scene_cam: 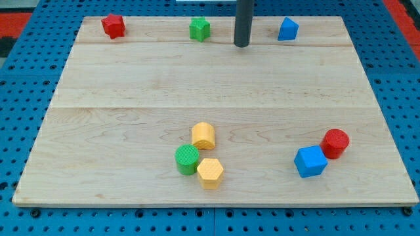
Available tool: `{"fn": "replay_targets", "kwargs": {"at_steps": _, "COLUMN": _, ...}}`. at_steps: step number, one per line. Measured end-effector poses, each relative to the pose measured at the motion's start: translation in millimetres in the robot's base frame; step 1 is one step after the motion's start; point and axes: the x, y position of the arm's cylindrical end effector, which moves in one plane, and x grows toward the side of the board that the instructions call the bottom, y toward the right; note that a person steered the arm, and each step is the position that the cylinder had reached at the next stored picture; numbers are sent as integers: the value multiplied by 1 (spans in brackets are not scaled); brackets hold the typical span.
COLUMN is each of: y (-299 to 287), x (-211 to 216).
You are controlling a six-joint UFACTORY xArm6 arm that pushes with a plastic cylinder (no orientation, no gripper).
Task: Move the cube right beside the heart
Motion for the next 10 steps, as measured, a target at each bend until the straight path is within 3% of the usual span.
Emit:
{"fn": "replay_targets", "kwargs": {"at_steps": 1, "y": 0, "x": 1}}
{"fn": "replay_targets", "kwargs": {"at_steps": 3, "y": 13, "x": 115}}
{"fn": "replay_targets", "kwargs": {"at_steps": 5, "y": 219, "x": 164}}
{"fn": "replay_targets", "kwargs": {"at_steps": 10, "y": 247, "x": 189}}
